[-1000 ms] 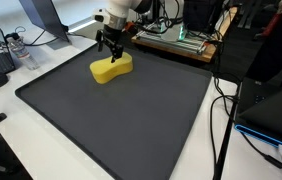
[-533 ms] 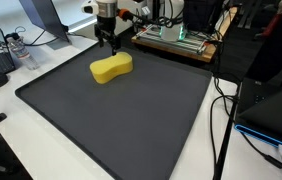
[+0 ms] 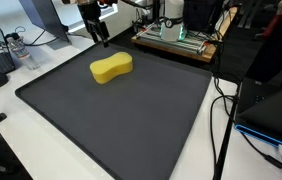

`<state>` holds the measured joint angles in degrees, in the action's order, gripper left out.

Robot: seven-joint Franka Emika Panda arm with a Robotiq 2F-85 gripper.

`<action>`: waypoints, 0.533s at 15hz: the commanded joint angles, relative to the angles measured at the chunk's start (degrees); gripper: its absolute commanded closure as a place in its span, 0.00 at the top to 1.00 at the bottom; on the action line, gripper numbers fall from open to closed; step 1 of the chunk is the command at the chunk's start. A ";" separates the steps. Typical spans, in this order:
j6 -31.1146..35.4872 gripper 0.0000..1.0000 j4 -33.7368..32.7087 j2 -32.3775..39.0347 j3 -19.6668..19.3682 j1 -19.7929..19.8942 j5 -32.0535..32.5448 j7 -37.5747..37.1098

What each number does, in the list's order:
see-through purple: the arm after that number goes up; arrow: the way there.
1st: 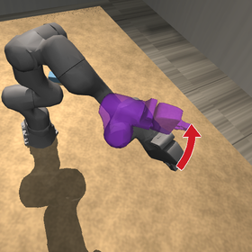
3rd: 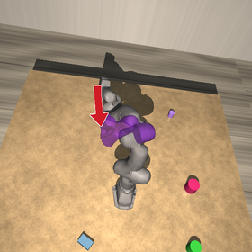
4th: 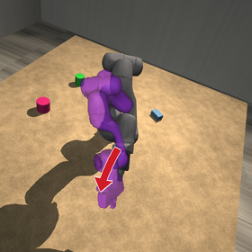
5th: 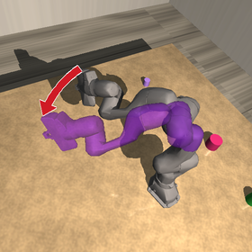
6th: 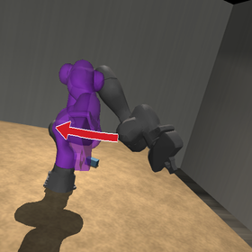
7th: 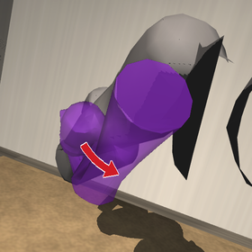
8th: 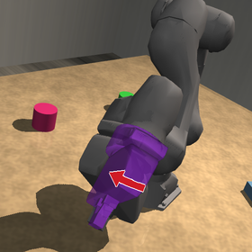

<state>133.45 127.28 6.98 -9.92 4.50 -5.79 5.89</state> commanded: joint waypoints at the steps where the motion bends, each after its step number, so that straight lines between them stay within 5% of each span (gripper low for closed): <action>1: -5.77 1.00 -8.03 5.46 1.16 3.14 -5.39 1.30; 8: -16.44 1.00 -18.67 15.45 1.73 8.42 -11.85 1.55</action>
<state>122.23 114.11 18.13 -9.34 10.04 -14.66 6.43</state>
